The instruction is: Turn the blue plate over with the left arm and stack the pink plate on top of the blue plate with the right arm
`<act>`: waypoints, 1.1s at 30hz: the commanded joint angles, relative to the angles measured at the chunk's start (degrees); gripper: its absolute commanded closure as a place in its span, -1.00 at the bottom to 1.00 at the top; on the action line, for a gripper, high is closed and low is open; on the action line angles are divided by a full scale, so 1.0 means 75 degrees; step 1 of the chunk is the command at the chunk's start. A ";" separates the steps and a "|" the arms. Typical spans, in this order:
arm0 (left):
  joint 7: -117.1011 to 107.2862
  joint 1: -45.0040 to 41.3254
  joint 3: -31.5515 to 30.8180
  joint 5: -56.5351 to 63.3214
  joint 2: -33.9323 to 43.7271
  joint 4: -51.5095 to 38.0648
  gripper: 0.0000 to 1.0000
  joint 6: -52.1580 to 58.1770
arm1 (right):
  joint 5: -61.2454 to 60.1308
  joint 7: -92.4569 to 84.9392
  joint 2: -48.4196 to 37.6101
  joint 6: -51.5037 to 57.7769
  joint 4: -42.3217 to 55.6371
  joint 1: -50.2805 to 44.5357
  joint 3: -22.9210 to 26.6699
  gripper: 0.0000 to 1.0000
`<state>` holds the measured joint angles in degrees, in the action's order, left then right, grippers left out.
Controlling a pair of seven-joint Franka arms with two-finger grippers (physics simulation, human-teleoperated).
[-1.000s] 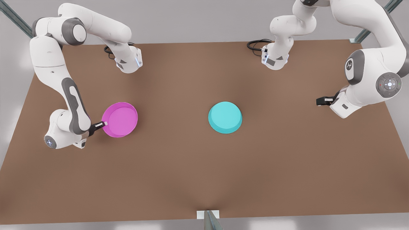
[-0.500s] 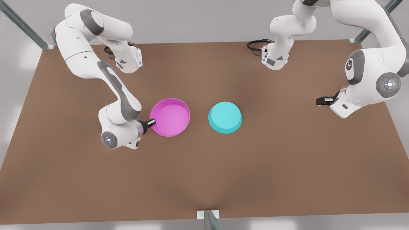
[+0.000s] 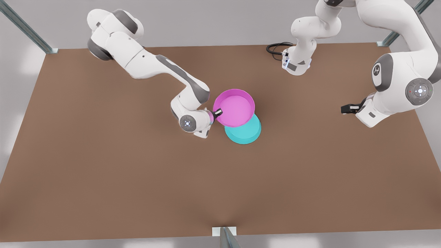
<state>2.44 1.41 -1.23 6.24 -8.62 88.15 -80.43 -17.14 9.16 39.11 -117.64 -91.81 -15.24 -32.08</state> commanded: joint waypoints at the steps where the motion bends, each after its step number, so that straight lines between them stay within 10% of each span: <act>1: 0.0003 0.0000 0.0000 0.0001 0.0000 0.0000 -1.00 0.0001 | 0.0058 0.0091 0.0035 -0.0052 0.0042 -0.0065 0.0000 0.57; 26: 0.0272 0.0000 0.0035 0.0001 0.0024 -0.0012 -1.00 0.0106 | 0.0152 0.0396 0.1254 -0.0252 0.1319 -0.1097 0.1090 0.57; 30: 0.0272 0.0000 0.0035 0.0001 0.0024 -0.0012 -1.00 0.0106 | 0.0140 0.0408 0.1265 -0.0252 0.1343 -0.1202 0.1090 -1.00; 33: 0.0272 0.0000 0.0035 0.0001 0.0024 -0.0012 -1.00 0.0118 | 0.0164 0.0396 0.1254 -0.0252 0.1425 -0.1202 0.1102 -1.00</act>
<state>4.48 1.41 -0.97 6.24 -8.43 88.07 -79.54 -15.91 12.13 48.52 -119.53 -81.13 -24.25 -23.88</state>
